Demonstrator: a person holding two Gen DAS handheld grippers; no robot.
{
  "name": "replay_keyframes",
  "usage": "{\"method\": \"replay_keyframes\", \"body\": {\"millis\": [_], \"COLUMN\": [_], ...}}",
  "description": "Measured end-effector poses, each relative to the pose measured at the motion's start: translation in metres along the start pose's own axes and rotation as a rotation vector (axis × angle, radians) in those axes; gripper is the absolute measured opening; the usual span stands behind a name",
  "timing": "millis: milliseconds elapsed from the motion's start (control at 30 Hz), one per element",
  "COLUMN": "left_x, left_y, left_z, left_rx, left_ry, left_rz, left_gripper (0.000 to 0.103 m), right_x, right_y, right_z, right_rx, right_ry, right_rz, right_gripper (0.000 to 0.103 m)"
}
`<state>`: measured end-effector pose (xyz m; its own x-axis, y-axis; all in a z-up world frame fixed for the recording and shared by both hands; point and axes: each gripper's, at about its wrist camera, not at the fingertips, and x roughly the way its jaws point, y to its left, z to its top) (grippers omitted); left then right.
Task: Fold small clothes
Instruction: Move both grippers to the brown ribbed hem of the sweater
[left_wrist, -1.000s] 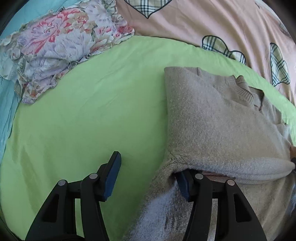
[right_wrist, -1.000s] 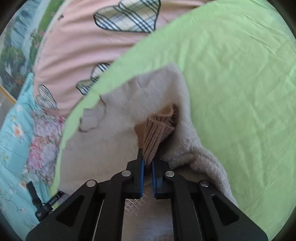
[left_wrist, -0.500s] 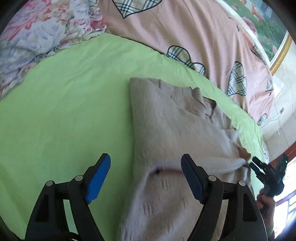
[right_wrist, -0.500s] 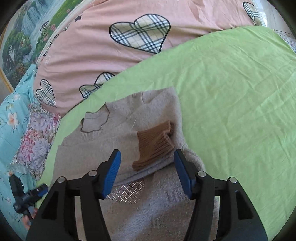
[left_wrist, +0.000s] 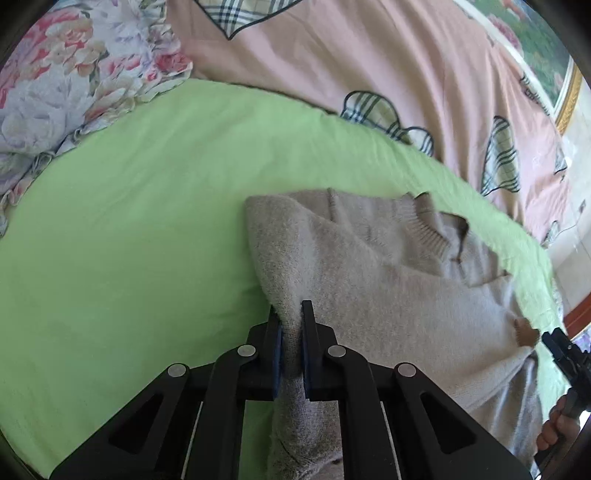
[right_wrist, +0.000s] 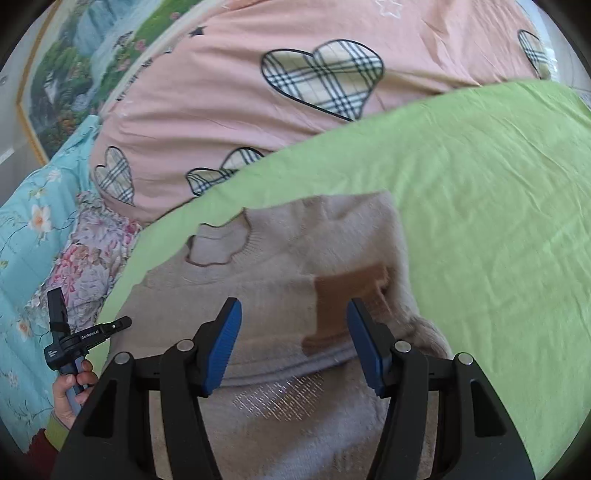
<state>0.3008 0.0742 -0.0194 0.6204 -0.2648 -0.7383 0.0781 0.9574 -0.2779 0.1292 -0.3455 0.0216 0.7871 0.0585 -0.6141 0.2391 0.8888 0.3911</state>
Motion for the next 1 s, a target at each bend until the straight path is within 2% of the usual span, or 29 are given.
{"method": "replay_keyframes", "body": {"millis": [100,167,233,367,433,500,600,767,833,1000], "left_x": [0.007,0.005,0.003,-0.021,-0.041,-0.062,-0.091,-0.119,-0.128,-0.145], "left_y": [-0.003,-0.005,-0.007,-0.012,-0.014,-0.017,-0.02,-0.013,-0.01,-0.002], "left_z": [-0.004,-0.003,-0.005,-0.016,-0.027,-0.042,-0.072,-0.122,-0.138,-0.166], "left_rx": [0.019,0.019,0.04,0.079,0.073,0.071,0.074,0.05,0.04,0.026], "left_ry": [0.01,0.007,0.019,0.027,0.021,0.019,0.02,0.061,0.072,0.078], "left_rz": [0.052,0.073,0.094,0.121,0.096,0.067,0.035,0.008,-0.001,-0.009], "left_gripper": [0.007,0.007,0.009,0.011,0.011,0.017,0.022,0.023,0.023,0.032], "right_x": [0.031,0.049,0.043,0.009,-0.008,-0.027,-0.047,-0.07,-0.077,-0.096], "right_y": [0.005,-0.012,-0.022,-0.016,-0.013,-0.01,-0.006,-0.007,-0.006,-0.004], "right_z": [-0.006,-0.015,-0.017,-0.014,-0.016,-0.021,-0.035,-0.068,-0.08,-0.102], "right_rx": [-0.027,0.031,0.081,0.087,0.078,0.069,0.062,0.068,0.074,0.076], "right_ry": [0.134,0.228,0.206,0.145,0.129,0.116,0.119,0.15,0.159,0.156], "right_rz": [0.001,-0.066,-0.034,-0.031,-0.013,0.004,0.032,0.043,0.052,0.063], "right_gripper": [0.061,0.06,0.056,0.06,0.061,0.062,0.065,0.066,0.066,0.066]}}
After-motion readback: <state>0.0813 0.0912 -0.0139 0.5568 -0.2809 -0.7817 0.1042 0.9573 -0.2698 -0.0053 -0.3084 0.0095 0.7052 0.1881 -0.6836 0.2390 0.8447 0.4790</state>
